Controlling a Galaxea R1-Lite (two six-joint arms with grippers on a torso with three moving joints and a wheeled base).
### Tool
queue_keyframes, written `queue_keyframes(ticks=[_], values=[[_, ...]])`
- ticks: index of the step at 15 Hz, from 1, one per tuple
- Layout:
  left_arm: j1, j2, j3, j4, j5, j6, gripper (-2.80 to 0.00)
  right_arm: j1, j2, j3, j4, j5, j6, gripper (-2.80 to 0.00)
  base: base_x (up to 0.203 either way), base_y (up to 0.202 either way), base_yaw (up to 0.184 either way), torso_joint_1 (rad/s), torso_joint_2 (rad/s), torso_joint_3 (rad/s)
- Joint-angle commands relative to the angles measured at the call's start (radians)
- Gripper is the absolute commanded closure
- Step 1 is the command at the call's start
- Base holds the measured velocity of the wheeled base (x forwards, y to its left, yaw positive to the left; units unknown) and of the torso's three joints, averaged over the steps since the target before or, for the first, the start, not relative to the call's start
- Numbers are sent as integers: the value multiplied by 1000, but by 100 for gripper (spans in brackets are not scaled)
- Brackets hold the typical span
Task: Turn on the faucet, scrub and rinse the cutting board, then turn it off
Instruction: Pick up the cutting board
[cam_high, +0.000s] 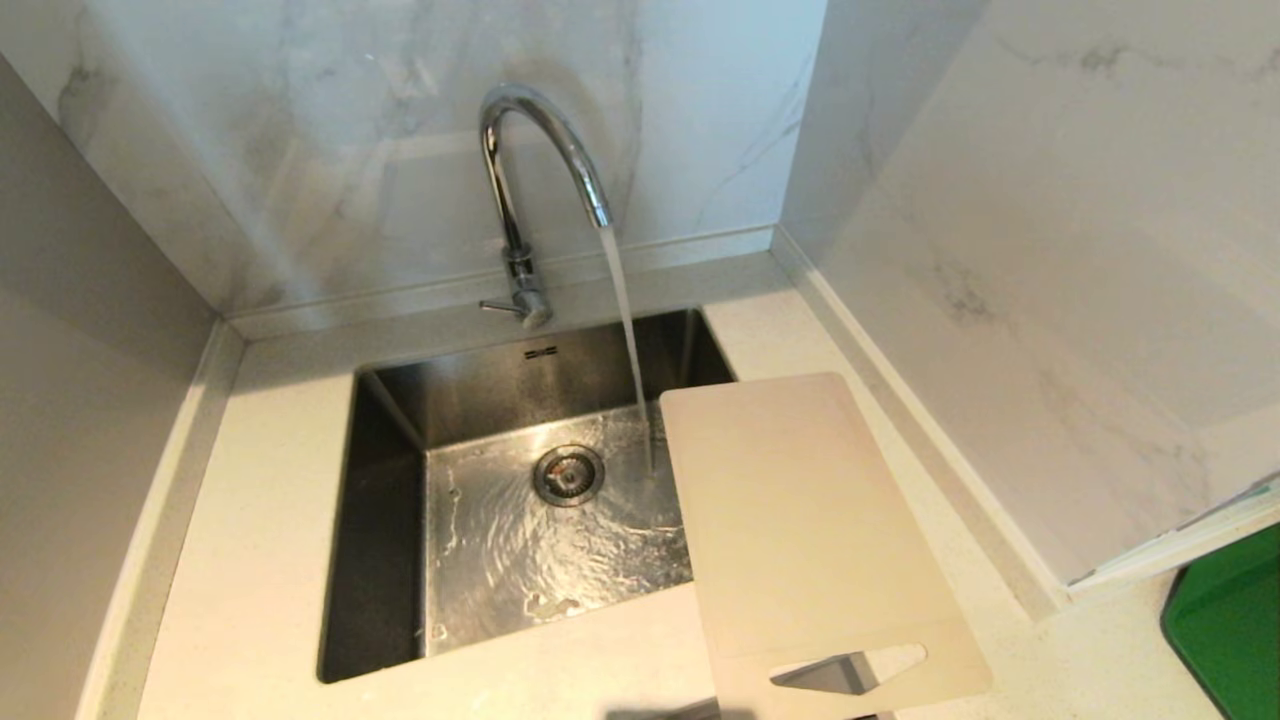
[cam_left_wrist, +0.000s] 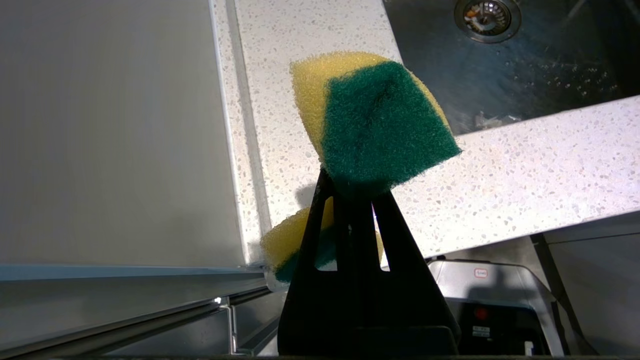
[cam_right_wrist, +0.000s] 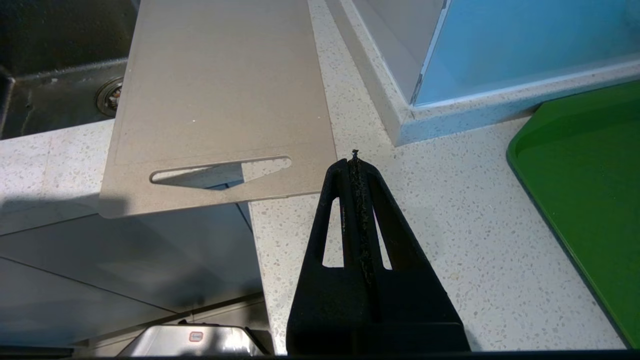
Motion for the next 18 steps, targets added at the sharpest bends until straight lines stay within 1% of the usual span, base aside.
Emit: queue_keyframes(ticks=[1,3,9,11,14,15,16,18], values=[[6,5,0,2,1,0,0,0,0,2,-1,0,0,0,0,0,0,0,0,0],[19,5,0,4,1,1,0,1,0,2,0,0,0,0,0,0,0,0,0,0],[16,4,0,6,1,-11,0,0,0,0,-1,0,0,0,0,0,0,0,0,0],[-9,4,0,6,1,-12,0,1,0,1,0,0,0,0,0,0,0,0,0,0],[-21,1,0,6,1,-8,0,0,1,1,0,0,0,0,0,0,0,0,0,0],[-67,-8,0,7,1,-5,0,0,1,2,0,0,0,0,0,0,0,0,0,0],[-91,-37,0,8,1,-2,0,0,0,2,0,0,0,0,0,0,0,0,0,0],[-99,-103,0,10,0,0,0,0,0,2,0,0,0,0,0,0,0,0,0,0]])
